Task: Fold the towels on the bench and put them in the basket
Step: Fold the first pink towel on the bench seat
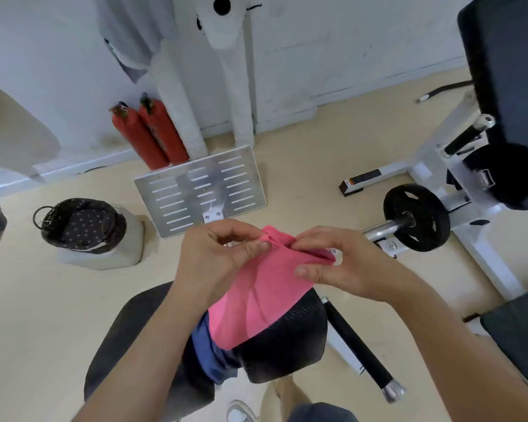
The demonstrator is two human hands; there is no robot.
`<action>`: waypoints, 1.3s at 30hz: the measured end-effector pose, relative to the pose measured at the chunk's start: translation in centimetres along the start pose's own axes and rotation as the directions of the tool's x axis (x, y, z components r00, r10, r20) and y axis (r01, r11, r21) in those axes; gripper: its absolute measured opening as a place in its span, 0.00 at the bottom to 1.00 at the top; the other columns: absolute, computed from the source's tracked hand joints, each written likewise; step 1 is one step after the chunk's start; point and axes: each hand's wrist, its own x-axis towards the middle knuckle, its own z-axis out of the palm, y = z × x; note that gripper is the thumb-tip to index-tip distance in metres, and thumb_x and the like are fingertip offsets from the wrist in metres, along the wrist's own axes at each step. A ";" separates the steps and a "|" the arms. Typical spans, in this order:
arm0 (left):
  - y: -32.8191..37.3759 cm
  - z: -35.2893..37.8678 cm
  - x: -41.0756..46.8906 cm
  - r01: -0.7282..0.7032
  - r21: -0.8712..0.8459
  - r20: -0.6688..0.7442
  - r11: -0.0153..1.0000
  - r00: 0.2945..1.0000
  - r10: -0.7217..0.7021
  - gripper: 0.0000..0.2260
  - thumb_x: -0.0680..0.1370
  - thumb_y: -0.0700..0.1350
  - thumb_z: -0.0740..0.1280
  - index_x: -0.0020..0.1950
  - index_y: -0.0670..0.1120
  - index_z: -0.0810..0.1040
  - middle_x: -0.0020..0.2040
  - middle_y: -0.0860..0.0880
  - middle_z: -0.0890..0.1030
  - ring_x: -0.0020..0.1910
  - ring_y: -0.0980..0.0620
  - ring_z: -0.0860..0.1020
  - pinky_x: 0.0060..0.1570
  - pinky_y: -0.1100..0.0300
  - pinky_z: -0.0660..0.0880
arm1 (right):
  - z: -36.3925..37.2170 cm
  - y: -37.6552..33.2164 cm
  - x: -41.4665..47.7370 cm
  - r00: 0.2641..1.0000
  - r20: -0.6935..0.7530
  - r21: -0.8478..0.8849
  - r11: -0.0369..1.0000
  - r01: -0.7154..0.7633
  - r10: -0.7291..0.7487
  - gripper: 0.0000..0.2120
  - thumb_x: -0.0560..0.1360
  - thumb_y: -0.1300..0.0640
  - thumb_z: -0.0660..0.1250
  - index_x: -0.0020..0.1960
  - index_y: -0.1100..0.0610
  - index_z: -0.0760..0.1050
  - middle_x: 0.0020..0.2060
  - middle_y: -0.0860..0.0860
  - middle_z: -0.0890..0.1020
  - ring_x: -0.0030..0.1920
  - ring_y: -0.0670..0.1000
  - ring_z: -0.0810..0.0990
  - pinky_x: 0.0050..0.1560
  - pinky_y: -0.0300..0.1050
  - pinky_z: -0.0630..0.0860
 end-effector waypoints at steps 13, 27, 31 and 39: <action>3.7 -4.2 -1.6 -0.081 -0.167 -0.160 0.983 0.986 0.055 0.12 0.70 0.33 0.72 0.48 0.48 0.82 0.36 0.52 0.82 0.37 0.59 0.80 0.41 0.69 0.76 | -4.0 -6.3 -0.1 0.971 -0.168 -0.319 0.941 0.111 -0.171 0.06 0.70 0.55 0.74 0.39 0.45 0.79 0.39 0.42 0.82 0.35 0.42 0.77 0.37 0.35 0.73; 1.5 -5.0 5.4 -0.022 0.238 -0.205 0.971 0.976 0.072 0.10 0.75 0.36 0.69 0.43 0.52 0.81 0.41 0.54 0.82 0.41 0.59 0.77 0.43 0.72 0.70 | -5.2 -4.6 7.5 0.961 -0.033 -0.697 0.695 0.174 -0.273 0.06 0.78 0.53 0.64 0.48 0.56 0.76 0.42 0.50 0.79 0.39 0.51 0.75 0.45 0.50 0.73; 1.6 -5.1 5.1 -0.110 0.401 -0.226 0.909 0.950 0.215 0.12 0.74 0.36 0.69 0.44 0.55 0.80 0.36 0.59 0.80 0.33 0.63 0.73 0.36 0.74 0.68 | -5.1 -3.4 8.0 0.929 -0.068 -0.710 0.672 0.210 -0.363 0.05 0.77 0.55 0.65 0.50 0.55 0.77 0.45 0.48 0.80 0.34 0.44 0.70 0.43 0.48 0.75; -9.5 -2.7 -4.1 -0.153 0.643 0.079 0.750 0.988 0.134 0.12 0.67 0.39 0.67 0.44 0.55 0.78 0.39 0.64 0.76 0.39 0.65 0.73 0.42 0.77 0.66 | 2.3 7.0 2.1 0.888 0.065 -0.770 0.544 0.334 -0.455 0.05 0.69 0.59 0.74 0.44 0.57 0.83 0.44 0.51 0.85 0.44 0.51 0.84 0.40 0.45 0.82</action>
